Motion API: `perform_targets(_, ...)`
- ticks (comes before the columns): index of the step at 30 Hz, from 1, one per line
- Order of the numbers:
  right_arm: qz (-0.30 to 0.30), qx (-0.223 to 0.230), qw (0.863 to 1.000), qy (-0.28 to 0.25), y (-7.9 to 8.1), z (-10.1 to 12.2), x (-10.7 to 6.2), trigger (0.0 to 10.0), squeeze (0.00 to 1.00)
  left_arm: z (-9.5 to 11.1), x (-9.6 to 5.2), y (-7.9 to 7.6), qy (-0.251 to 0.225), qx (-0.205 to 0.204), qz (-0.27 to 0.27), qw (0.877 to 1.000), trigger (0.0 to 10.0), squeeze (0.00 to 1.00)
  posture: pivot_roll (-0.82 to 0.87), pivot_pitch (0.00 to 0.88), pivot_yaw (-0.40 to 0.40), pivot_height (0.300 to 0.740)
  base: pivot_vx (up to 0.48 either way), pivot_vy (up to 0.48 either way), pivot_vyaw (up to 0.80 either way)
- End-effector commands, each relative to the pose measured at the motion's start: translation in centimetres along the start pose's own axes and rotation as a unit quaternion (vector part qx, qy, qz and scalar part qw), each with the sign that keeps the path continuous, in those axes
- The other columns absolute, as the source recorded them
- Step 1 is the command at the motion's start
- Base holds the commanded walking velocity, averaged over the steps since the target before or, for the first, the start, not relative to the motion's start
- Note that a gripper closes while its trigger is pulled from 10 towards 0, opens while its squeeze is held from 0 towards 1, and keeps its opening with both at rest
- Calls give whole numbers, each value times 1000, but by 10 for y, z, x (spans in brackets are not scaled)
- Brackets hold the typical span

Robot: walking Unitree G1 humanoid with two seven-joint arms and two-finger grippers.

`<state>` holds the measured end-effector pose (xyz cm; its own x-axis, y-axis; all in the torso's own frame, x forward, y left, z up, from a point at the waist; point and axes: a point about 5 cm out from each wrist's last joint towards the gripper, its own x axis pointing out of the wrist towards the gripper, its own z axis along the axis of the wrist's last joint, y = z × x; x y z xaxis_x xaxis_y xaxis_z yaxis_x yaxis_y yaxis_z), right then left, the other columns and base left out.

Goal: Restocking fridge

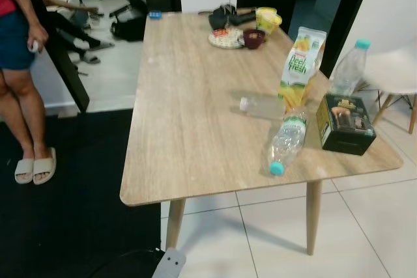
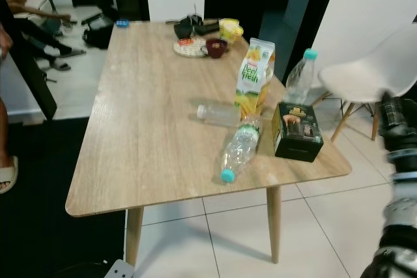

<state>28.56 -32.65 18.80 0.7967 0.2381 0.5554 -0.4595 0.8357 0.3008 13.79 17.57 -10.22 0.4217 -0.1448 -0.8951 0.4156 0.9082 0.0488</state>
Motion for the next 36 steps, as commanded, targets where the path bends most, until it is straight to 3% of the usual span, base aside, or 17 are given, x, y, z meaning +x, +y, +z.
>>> perform_targets(1,56,2,998,-9,11,8,8,10000,1000,-19,-3,-3,36,0,-9,999,10000,0,48,0,-18,740,0,0,0)
perform_targets(5,172,27,984,41,42,-4,17,10000,1000,-20,-3,-3,37,1,-9,999,10000,0,45,0,-15,740,0,0,0)
perform_targets(9,207,31,975,69,51,-10,18,10000,1000,-19,-3,-3,37,1,-9,999,10000,0,46,0,-13,740,0,0,0)
perform_targets(11,273,16,947,171,72,-36,18,10000,1000,-18,-3,-3,35,1,-9,999,10000,0,48,0,-15,740,0,0,0)
perform_targets(12,273,16,947,171,72,-36,18,10000,1000,-18,-3,-3,35,1,-9,999,10000,0,48,0,-15,740,0,0,0)
perform_targets(13,305,-24,904,297,85,-63,8,10000,902,-18,-3,-3,34,0,-10,999,10000,0,47,0,-15,740,0,0,0)
perform_targets(14,305,-24,904,297,85,-63,8,10000,902,-18,-3,-3,34,0,-10,999,10000,0,47,0,-15,740,0,0,0)
perform_targets(15,314,-47,881,352,87,-72,2,10000,137,-18,-3,-3,34,0,-10,999,10000,0,49,0,-16,740,0,0,0)
perform_targets(16,318,-61,864,386,89,-77,-2,10000,0,-18,-3,-3,34,-1,-10,999,10000,0,49,0,-16,740,0,0,0)
perform_targets(19,319,-74,851,410,89,-78,-5,10000,0,-18,-3,-3,34,-2,-10,999,10000,0,49,0,-16,740,0,0,0)
perform_targets(22,320,-115,815,469,86,-71,-10,10000,0,-18,-3,-4,34,-3,-11,999,10000,0,46,0,-17,740,0,0,0)
perform_targets(23,320,-115,815,469,86,-71,-10,10000,0,-18,-3,-4,34,-3,-11,999,10000,0,46,0,-17,740,0,0,0)
perform_targets(28,310,-151,783,518,79,-61,-16,10000,0,-19,-3,-4,35,-3,-11,999,10000,0,42,0,-19,740,0,0,0)
perform_targets(29,302,-167,768,539,77,-59,-17,10000,0,-19,-3,-4,35,-3,-11,999,10000,0,42,0,-19,740,0,0,0)
perform_targets(30,302,-167,768,539,77,-59,-17,10000,0,-19,-3,-4,35,-3,-11,999,10000,0,42,0,-19,740,0,0,0)
perform_targets(31,289,-190,746,569,74,-58,-19,10000,0,-19,-3,-5,35,-3,-11,999,10000,0,42,0,-19,740,0,0,0)
perform_targets(36,243,-212,729,604,72,-52,-19,10000,0,-17,-2,-6,32,-4,-13,999,10000,0,42,0,-19,740,0,0,0)
